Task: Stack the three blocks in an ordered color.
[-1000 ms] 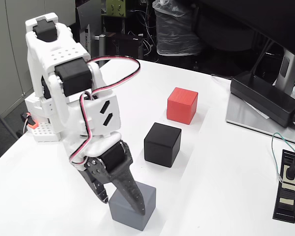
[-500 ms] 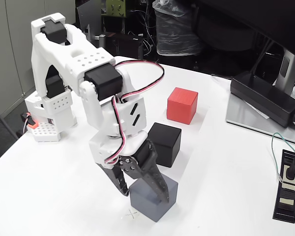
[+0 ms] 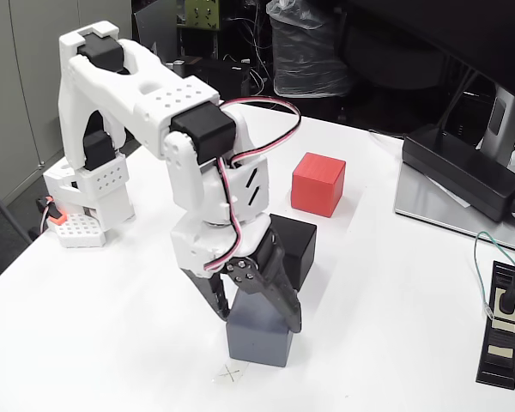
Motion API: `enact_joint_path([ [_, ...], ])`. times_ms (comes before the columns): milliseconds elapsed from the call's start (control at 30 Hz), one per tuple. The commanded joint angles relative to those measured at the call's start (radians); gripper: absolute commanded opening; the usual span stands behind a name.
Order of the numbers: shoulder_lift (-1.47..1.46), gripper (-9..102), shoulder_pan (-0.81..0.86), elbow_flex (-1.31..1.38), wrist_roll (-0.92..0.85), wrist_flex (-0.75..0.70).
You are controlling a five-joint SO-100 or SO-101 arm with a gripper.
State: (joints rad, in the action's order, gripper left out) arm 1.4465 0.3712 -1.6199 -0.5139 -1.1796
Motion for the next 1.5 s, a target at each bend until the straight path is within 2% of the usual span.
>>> enact_joint_path([
  [0, 0.006, 31, 0.002, 0.028, -0.008, -0.006],
  [233, -0.032, 28, 0.002, 0.026, -0.008, -0.012],
  [667, -0.063, 0, 0.000, 0.046, 0.006, -0.015],
  [867, -0.054, -1, 0.003, 0.135, 0.009, -0.044],
  [1233, 0.109, -1, -0.003, 0.472, 0.009, -0.396],
  [1467, 0.172, -1, -0.028, 0.601, 0.009, -0.405],
])
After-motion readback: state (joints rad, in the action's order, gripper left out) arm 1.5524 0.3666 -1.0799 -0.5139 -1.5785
